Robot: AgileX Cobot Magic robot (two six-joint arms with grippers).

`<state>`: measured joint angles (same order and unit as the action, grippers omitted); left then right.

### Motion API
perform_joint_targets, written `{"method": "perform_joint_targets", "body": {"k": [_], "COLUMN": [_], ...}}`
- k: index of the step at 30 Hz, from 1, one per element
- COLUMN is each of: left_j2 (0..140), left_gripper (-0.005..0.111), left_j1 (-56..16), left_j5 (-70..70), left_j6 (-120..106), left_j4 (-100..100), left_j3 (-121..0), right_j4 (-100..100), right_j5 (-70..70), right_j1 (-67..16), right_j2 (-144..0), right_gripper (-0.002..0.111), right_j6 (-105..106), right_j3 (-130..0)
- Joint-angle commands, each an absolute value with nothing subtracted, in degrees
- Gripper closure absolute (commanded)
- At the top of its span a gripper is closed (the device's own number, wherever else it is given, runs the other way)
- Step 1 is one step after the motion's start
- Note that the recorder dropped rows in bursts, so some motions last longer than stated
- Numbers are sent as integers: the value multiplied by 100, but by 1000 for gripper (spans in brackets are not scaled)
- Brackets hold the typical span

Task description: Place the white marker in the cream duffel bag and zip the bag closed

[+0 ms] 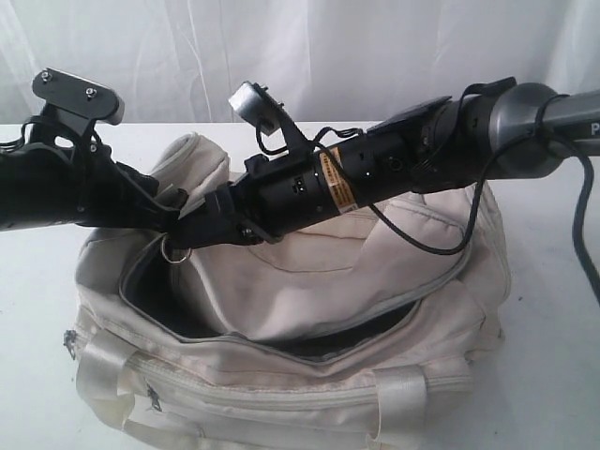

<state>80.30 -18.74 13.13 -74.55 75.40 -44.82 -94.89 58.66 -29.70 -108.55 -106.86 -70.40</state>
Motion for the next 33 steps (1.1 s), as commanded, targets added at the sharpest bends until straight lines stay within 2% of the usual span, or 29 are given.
{"method": "perform_joint_targets", "body": {"k": [1,18,33], "left_j2": [8036,8036,8036], "left_gripper": [107,107,107], "left_j1": [-1863,-1863,-1863], "left_j5": [1235,1235,1235], "left_j6": [-7475,-7475,-7475], "left_j4": [7639,7639,7639], "left_j3": [-4469,-4469,-4469], "right_j4": [-9793,-9995,-9995], "right_j5": [6210,6419,6471], "right_j1": [-2961,-3015,-3560], "right_j2": [-10588,-10426,-10670], "right_gripper": [106,106,106], "right_j6": [-10837,-11123,-11123], "right_j3": [-7077,-7056,-7056]}}
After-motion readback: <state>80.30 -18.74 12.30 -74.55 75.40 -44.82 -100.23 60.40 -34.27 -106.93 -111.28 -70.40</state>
